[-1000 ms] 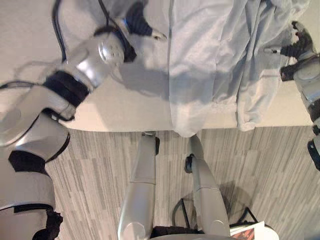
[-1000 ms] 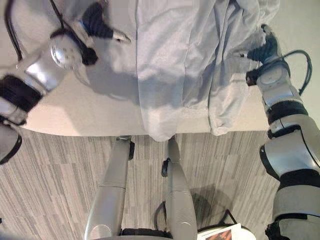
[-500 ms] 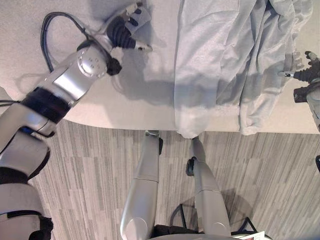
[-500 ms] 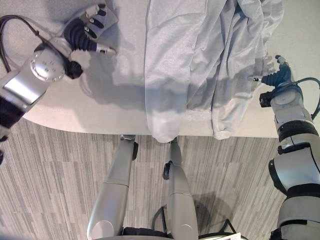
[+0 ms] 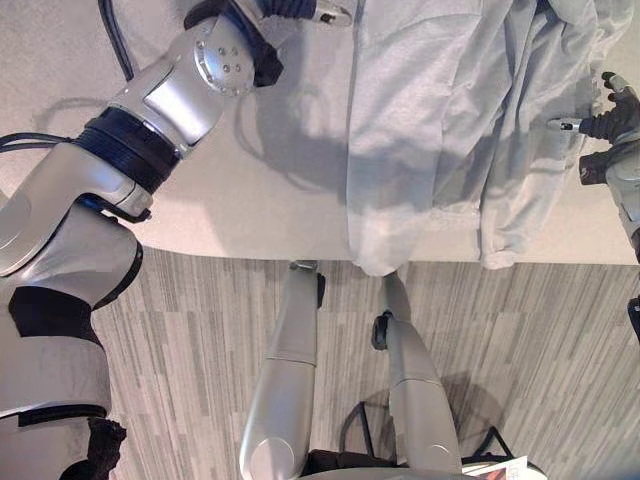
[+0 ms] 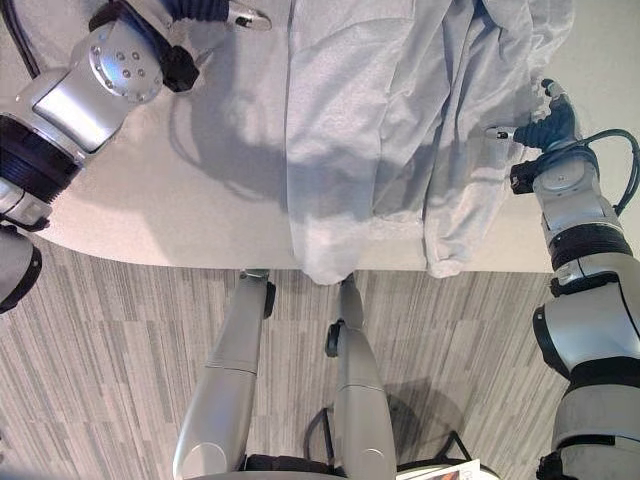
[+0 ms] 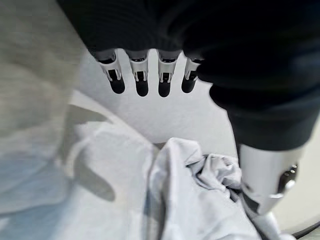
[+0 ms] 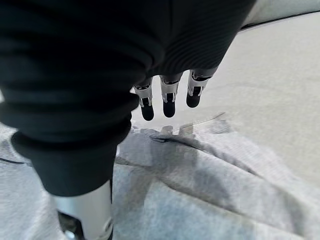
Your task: Hang the clothes on the sofa on the clothes rack.
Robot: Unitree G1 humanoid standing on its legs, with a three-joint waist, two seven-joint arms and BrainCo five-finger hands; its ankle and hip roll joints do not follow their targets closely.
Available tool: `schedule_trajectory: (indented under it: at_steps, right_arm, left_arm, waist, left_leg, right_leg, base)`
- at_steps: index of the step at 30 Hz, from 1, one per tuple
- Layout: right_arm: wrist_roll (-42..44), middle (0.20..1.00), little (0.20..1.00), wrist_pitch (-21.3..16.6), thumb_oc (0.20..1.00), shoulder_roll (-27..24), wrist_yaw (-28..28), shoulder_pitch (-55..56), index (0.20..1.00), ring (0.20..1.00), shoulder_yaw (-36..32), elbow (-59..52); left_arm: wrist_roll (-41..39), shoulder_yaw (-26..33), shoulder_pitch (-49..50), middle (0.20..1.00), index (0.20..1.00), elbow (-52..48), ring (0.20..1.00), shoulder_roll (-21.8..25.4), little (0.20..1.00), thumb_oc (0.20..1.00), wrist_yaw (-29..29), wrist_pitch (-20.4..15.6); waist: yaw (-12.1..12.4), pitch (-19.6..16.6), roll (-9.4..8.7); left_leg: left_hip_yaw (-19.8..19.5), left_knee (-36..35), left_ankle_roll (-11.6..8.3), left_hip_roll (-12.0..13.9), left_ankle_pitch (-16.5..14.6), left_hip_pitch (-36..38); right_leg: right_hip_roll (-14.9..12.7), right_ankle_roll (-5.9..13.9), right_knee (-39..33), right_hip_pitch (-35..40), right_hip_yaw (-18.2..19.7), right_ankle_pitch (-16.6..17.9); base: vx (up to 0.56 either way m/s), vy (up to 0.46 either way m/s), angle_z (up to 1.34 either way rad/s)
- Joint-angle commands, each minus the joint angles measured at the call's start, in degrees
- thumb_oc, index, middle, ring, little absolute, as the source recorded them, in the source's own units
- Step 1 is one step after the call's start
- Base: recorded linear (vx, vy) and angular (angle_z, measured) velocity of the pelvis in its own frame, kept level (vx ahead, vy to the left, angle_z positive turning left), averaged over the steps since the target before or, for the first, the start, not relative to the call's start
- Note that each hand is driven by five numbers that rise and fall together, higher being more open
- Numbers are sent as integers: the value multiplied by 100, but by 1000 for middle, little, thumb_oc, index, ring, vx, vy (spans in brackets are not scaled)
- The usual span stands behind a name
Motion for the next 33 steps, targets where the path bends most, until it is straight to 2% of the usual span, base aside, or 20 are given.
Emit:
schedule_trajectory:
  at_steps: [1,10,11,12,13,16,17,19,22,23,24,25,26,27,30,31,33]
  right_arm:
    - [-67,1000,1000,-119,1000,-354,-190,-191,1000,1000,152,161]
    - [-90,1000,1000,-107,1000,-186,-145,-625,1000,1000,510,478]
    - [-50,1000,1000,-109,1000,-168,-115,-731,1000,1000,553,563]
    - [-49,1000,1000,-114,1000,-138,-120,-635,1000,1000,568,563]
    - [-48,1000,1000,-108,1000,-158,-109,-741,1000,1000,572,573]
    - [-44,1000,1000,-101,1000,-133,-100,-859,1000,1000,671,578]
    - [-41,1000,1000,-102,1000,-91,-112,-776,1000,1000,686,539]
    - [-38,1000,1000,-104,1000,-110,-122,-906,1000,1000,696,478]
    - [-41,1000,1000,-100,1000,-109,-161,-916,1000,1000,680,334]
    - [-38,1000,1000,-119,1000,-81,-196,-820,1000,1000,679,241]
    - [-39,1000,1000,-114,1000,-109,-191,-911,1000,1000,664,242]
    - [-33,1000,1000,-122,1000,-68,-211,-823,1000,1000,663,196]
    - [-37,1000,1000,-124,1000,-97,-218,-898,1000,1000,626,155]
    - [-32,1000,1000,-132,1000,-51,-223,-807,1000,1000,634,125]
    - [-31,1000,1000,-152,1000,-69,-266,-899,1000,1000,583,14]
    - [-46,1000,1000,-154,1000,-6,-271,-817,1000,1000,594,-20]
    - [-59,1000,1000,-153,1000,22,-275,-822,1000,1000,606,-16]
  left_arm:
    - [62,-5,-520,1000,1000,33,1000,-270,1000,1000,230,-300]
    - [63,-535,-845,1000,1000,661,1000,-679,1000,1000,104,-263]
    - [101,-728,-981,1000,1000,928,1000,-667,1000,1000,59,-248]
    - [103,-715,-869,1000,1000,928,1000,-693,1000,1000,63,-253]
    - [117,-791,-997,1000,1000,1021,1000,-675,1000,1000,48,-233]
    - [155,-984,-1089,1000,1000,1301,1000,-667,1000,1000,-11,-207]
    - [172,-1025,-1015,1000,1000,1396,1000,-678,1000,1000,-4,-214]
    - [211,-1123,-1169,1000,1000,1565,1000,-604,1000,1000,-12,-179]
    - [223,-1153,-1204,1000,1000,1731,1000,-515,1000,1000,-11,-183]
    - [216,-1129,-1092,1000,1000,1838,1000,-499,1000,1000,-2,-181]
    - [212,-1146,-1201,1000,1000,1841,1000,-477,1000,1000,-8,-179]
    - [227,-1114,-1106,1000,1000,1886,1000,-492,1000,1000,-2,-178]
    - [231,-1124,-1212,1000,1000,1907,1000,-475,1000,1000,-2,-167]
    - [220,-1114,-1111,1000,1000,1950,1000,-496,1000,1000,-16,-170]
    - [258,-1138,-1238,1000,1000,2003,1000,-529,1000,1000,8,-163]
    - [230,-1094,-1110,1000,1000,2012,1000,-606,1000,1000,-9,-160]
    - [195,-1049,-1087,1000,1000,2037,1000,-671,1000,1000,-5,-171]
  waist:
    - [58,-24,457]
    - [64,-24,458]
    - [48,-24,431]
    - [95,-24,458]
    - [52,-24,433]
    - [40,-24,415]
    - [71,-24,421]
    - [11,-24,381]
    - [-21,-24,348]
    - [-6,-24,348]
    - [-51,-24,324]
    - [-27,-24,329]
    - [-86,-24,299]
    - [-74,-24,311]
    - [-133,-24,265]
    - [-117,-24,284]
    - [-138,-24,283]
  left_leg:
    - [-1022,-3283,-802,692,675,2228]
    - [-1032,-3300,-772,698,686,2173]
    - [-1046,-3293,-758,662,743,2066]
    - [-1010,-3302,-759,719,641,2242]
    - [-1042,-3294,-754,659,744,2062]
    - [-1046,-3294,-753,659,756,2033]
    - [-1008,-3302,-748,712,659,2187]
    - [-1044,-3298,-752,657,760,1990]
    - [-1064,-3295,-757,658,764,1938]
    - [-1036,-3302,-764,719,666,2076]
    - [-1071,-3295,-762,666,759,1914]
    - [-1041,-3302,-775,716,669,2059]
    - [-1073,-3294,-780,658,765,1886]
    - [-1050,-3300,-780,710,633,2083]
    - [-1090,-3286,-811,650,776,1834]
    - [-1065,-3292,-824,699,640,2030]
    - [-1072,-3277,-831,690,624,2034]
  right_leg:
    - [-492,27,-97,916,-76,-566]
    - [-489,36,-97,823,-108,-572]
    - [-514,45,-97,715,-115,-551]
    - [-467,25,-97,868,-98,-609]
    - [-510,41,-97,710,-113,-549]
    - [-525,44,-97,675,-126,-539]
    - [-482,23,-97,807,-114,-592]
    - [-528,43,-97,633,-118,-530]
    - [-533,46,-97,584,-129,-524]
    - [-490,25,-97,700,-111,-583]
    - [-535,44,-97,560,-128,-532]
    - [-492,25,-97,684,-105,-586]
    - [-541,42,-97,528,-116,-527]
    - [-501,31,-97,709,-106,-621]
    - [-557,44,-97,470,-103,-515]
    - [-518,35,-97,660,-95,-598]
    - [-523,38,-97,678,-95,-602]
  base:
    - [0,0,0]
    - [-5,1,0]
    - [0,0,0]
    - [-34,1,-1]
    - [0,0,0]
    - [-15,4,-1]
    - [0,0,0]
    - [-16,9,0]
    - [8,1,3]
    - [-1,7,7]
    - [28,-13,6]
    - [-27,15,4]
    - [59,-16,1]
    - [0,0,0]
    - [7,0,-1]
    - [0,0,0]
    - [34,-11,1]
